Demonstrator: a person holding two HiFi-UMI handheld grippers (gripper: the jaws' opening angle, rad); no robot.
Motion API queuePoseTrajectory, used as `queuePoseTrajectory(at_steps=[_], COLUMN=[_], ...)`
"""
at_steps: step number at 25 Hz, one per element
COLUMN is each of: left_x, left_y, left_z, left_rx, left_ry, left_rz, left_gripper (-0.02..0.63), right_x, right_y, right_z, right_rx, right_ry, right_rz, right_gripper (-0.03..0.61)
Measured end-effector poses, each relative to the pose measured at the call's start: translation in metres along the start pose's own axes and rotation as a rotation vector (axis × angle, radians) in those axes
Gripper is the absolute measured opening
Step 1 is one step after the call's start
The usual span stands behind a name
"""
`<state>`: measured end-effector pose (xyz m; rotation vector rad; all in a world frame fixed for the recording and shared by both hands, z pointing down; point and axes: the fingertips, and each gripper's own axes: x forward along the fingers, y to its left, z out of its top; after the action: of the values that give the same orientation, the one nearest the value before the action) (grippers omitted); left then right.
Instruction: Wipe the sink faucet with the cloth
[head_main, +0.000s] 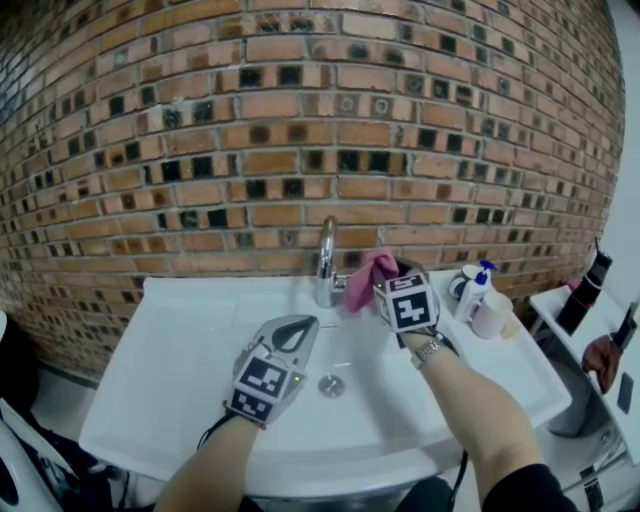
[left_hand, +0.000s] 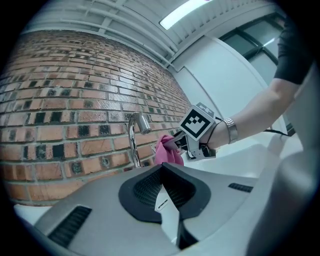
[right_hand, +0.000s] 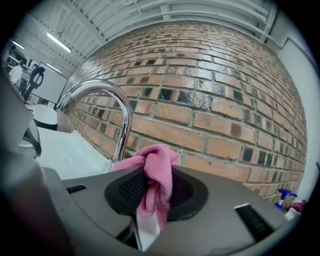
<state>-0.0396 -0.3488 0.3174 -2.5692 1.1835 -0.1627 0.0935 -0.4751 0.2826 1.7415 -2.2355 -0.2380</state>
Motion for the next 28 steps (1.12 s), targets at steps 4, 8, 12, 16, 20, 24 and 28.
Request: queuePoseTrajectory(at_steps=[4, 8, 12, 16, 20, 24, 28], left_x=[0.000, 0.000, 0.000, 0.000, -0.001, -0.002, -0.005], left_y=[0.001, 0.002, 0.003, 0.004, 0.004, 0.005, 0.006], left_z=[0.000, -0.001, -0.003, -0.004, -0.005, -0.006, -0.005], left_rx=[0.001, 0.004, 0.007, 0.009, 0.011, 0.013, 0.009], left_ry=[0.000, 0.005, 0.007, 0.011, 0.016, 0.015, 0.009], left_rz=[0.003, 0.008, 0.013, 0.018, 0.023, 0.030, 0.035], left_gripper=[0.006, 0.006, 0.006, 0.006, 0.006, 0.006, 0.006], right_x=[-0.008, -0.017, -0.030, -0.046, -0.060, -0.072, -0.083], right_y=[0.001, 0.004, 0.009, 0.017, 0.026, 0.036, 0.045], right_z=[0.006, 0.012, 0.016, 0.022, 0.022, 0.020, 0.017], right_rx=[0.000, 0.004, 0.016, 0.018, 0.030, 0.036, 0.044], right_ry=[-0.017, -0.037, -0.062, -0.097, -0.111, -0.120, -0.126], right_rz=[0.001, 0.009, 0.024, 0.040, 0.060, 0.081, 0.094], right_gripper=[0.092, 0.092, 0.092, 0.092, 0.092, 0.092, 0.092])
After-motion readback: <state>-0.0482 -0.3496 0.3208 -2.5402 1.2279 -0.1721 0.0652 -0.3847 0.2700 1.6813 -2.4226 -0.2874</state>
